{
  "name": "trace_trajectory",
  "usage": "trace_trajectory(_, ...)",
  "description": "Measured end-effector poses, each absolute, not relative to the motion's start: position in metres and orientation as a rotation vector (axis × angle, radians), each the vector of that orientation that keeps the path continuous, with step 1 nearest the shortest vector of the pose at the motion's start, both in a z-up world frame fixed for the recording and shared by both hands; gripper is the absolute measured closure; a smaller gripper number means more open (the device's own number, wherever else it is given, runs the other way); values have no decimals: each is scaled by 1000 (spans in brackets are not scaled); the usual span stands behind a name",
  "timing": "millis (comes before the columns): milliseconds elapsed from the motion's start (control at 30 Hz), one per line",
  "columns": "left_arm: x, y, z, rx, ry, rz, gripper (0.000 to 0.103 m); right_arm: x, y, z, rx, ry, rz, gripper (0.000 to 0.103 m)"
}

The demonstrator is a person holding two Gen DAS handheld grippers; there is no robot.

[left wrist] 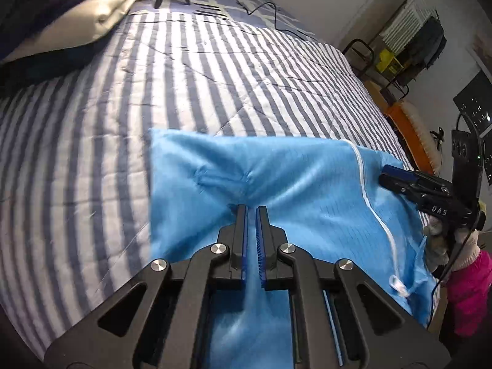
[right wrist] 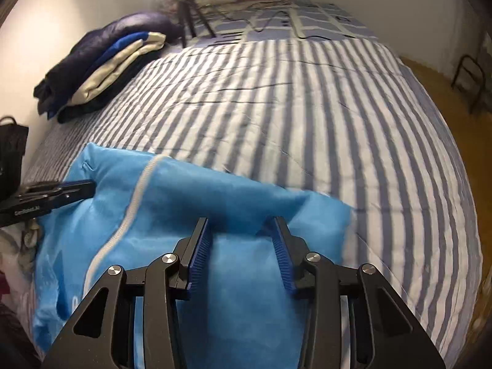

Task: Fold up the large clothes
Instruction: 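Smooth the folded bundle and open both tools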

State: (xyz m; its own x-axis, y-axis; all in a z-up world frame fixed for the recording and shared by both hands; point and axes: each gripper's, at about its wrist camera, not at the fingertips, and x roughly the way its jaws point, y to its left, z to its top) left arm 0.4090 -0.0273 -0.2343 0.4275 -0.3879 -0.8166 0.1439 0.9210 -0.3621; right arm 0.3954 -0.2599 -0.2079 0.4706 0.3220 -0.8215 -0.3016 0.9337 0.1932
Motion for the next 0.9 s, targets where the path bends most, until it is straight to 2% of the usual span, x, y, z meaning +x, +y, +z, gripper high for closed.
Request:
trace_trajectory(267, 355, 6, -190, -234, 1044, -368, 95, 329, -285, -161, 78, 930, 438, 65)
trace_trajectory(333, 341, 6, -197, -187, 1069, -359, 95, 315, -283, -169, 59, 967, 442, 66)
trace_trajectory(467, 323, 5, -228, -153, 1137, -342, 95, 291, -289, -203, 63, 1076, 422, 80)
trace_trajectory(567, 313, 8, -237, -172, 1119, -348, 95, 268, -298, -226, 93, 1127, 415, 80)
trace_trajectory(700, 303, 23, -223, -211, 1138, -369, 94, 250, -310, -215, 97, 1133, 420, 80)
trace_trajectory(767, 298, 37, -213, -286, 1118, -383, 81, 243, -318, -202, 81, 1084, 408, 80)
trace_trajectory(800, 297, 45, -210, -335, 1108, -380, 53, 241, -323, -195, 86, 1056, 403, 79)
trace_trajectory(833, 297, 54, -208, -392, 1098, -370, 33, 239, -328, -190, 103, 1033, 402, 75)
trace_trajectory(867, 298, 64, -207, -479, 1082, -372, 31, 239, -334, -186, 136, 1006, 405, 62)
trace_trajectory(900, 301, 71, -209, -559, 1080, -390, 31, 241, -341, -184, 178, 980, 406, 54)
